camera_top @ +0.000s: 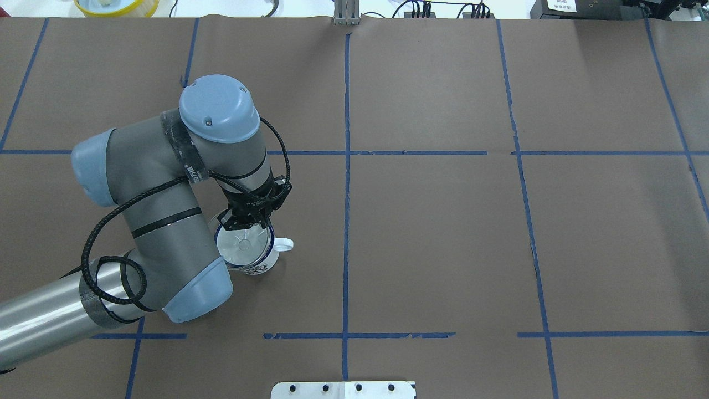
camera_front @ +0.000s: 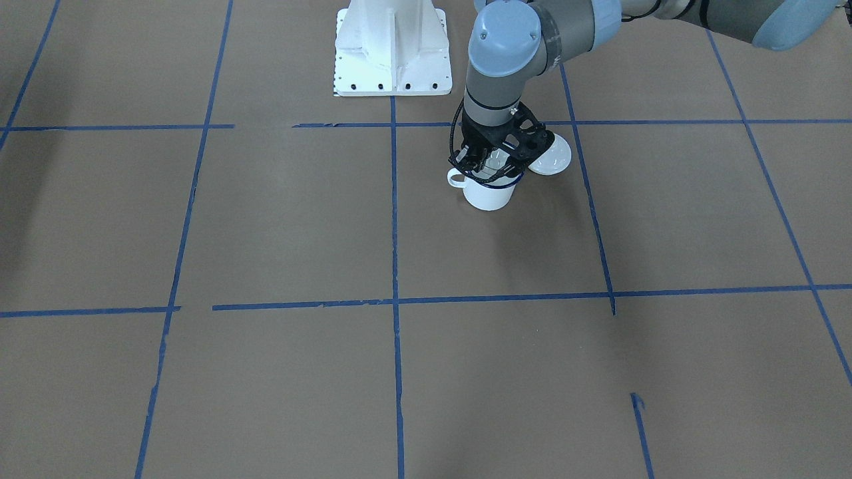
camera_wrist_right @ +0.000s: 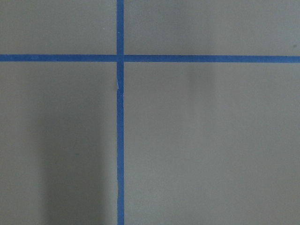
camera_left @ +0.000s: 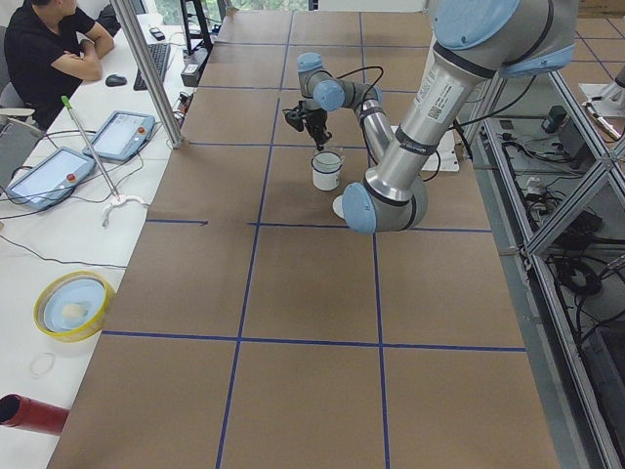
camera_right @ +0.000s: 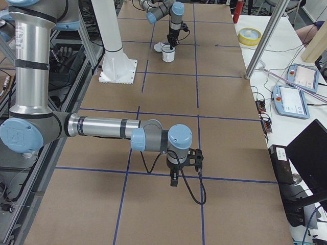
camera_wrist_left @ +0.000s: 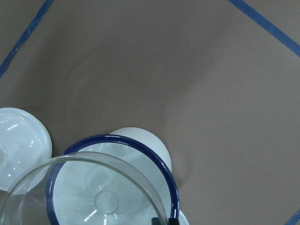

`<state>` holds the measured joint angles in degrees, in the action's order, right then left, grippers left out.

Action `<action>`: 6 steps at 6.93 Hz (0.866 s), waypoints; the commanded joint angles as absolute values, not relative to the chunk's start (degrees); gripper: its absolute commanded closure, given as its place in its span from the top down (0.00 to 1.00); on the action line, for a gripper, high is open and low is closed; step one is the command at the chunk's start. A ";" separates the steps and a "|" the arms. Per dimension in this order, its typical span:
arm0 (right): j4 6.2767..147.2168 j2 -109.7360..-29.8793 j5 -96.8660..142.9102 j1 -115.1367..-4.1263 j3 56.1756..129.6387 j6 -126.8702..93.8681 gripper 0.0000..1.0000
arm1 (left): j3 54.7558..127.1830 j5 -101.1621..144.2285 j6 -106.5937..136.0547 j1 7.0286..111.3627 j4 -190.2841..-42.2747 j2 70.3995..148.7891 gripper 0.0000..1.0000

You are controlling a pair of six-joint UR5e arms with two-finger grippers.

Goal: Place funnel on cup
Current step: 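Lower the funnel spout into the mug opening with the left gripper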

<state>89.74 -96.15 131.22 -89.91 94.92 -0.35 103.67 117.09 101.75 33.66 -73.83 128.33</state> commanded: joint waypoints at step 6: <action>89.74 -96.15 131.22 -89.91 94.92 -0.35 1.00 | 101.60 117.16 101.16 33.49 -75.32 128.58 0.00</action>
<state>89.74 -96.15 131.22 -89.91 94.92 -0.35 101.78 117.15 101.16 33.60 -75.26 128.65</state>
